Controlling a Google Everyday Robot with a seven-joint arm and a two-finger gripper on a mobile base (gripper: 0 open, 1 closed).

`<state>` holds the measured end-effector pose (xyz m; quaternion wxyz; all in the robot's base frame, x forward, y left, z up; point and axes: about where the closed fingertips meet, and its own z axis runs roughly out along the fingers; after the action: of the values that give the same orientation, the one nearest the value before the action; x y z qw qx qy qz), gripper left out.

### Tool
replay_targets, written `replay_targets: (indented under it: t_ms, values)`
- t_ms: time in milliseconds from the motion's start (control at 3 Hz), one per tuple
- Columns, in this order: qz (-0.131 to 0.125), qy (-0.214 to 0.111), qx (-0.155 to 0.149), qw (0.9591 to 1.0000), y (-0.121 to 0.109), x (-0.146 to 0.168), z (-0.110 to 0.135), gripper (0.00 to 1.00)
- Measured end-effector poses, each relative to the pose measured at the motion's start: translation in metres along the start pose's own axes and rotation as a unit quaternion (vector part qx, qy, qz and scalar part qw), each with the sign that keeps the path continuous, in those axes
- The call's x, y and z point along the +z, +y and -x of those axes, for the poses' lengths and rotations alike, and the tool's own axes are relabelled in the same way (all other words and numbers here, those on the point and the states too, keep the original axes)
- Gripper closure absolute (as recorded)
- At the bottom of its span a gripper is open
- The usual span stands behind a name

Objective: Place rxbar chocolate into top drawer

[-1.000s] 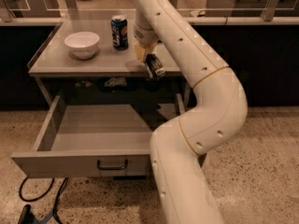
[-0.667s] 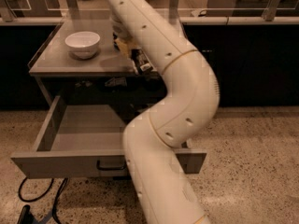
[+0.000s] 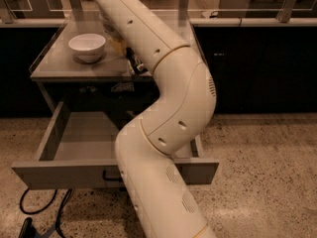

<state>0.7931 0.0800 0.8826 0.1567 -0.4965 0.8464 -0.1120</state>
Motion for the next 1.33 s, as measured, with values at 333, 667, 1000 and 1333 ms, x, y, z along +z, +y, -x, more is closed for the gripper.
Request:
replay_targets:
  t_ms: [333,667,1000,1333]
  values:
    - [0.023,-0.010,-0.009,0.9996,0.004,-0.017,0.001,1.00]
    - [0.030,0.006,-0.036,0.9989,0.007,-0.061,-0.007,1.00]
    - [0.024,-0.002,-0.036,0.9991,0.004,-0.057,-0.003,1.00]
    - [0.101,-0.003,-0.046,0.9939,0.033,-0.043,-0.011,1.00]
